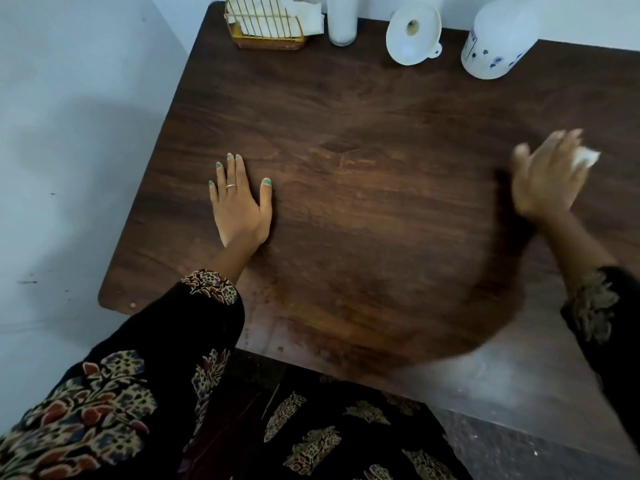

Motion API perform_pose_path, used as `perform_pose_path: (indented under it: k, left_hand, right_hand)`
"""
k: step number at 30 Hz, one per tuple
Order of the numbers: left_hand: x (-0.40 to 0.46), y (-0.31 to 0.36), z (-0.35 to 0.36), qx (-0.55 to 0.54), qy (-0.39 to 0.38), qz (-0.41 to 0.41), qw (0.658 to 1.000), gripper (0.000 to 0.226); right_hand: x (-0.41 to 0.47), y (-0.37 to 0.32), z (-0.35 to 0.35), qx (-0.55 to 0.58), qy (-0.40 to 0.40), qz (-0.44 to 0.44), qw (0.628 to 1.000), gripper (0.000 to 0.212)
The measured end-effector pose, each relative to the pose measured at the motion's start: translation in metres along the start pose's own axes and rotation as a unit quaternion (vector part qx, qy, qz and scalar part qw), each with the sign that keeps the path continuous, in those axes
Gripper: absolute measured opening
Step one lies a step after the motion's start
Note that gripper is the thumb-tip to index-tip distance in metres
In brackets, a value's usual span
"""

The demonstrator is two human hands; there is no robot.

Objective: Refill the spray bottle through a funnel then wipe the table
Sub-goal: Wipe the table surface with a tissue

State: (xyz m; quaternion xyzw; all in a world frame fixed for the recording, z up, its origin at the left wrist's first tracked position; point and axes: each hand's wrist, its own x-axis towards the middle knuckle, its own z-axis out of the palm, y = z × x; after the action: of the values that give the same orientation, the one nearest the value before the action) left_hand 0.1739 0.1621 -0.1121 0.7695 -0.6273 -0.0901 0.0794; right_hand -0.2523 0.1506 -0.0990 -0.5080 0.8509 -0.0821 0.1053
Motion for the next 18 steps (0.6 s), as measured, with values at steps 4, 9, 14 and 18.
perform_pose_path:
  k: [4, 9, 14, 18]
  left_hand:
    - [0.001, -0.003, -0.002, -0.008, -0.008, 0.019, 1.0, 0.066]
    - [0.005, -0.005, -0.004, -0.014, -0.031, 0.013, 0.999, 0.058]
    - [0.009, -0.003, -0.009, -0.031, -0.065, -0.008, 0.997, 0.058]
    - [0.007, -0.005, -0.008, -0.01, -0.063, 0.012, 0.998, 0.067]
  right_hand:
    - [0.014, -0.086, 0.01, 0.074, -0.031, 0.021, 0.997, 0.078]
    - [-0.11, -0.226, 0.05, 0.112, -0.116, -0.352, 0.922, 0.075]
    - [-0.185, -0.203, 0.066, -0.023, -0.165, -0.66, 0.733, 0.078]
    - [-0.08, -0.122, 0.019, 0.07, -0.08, -0.431, 0.896, 0.039]
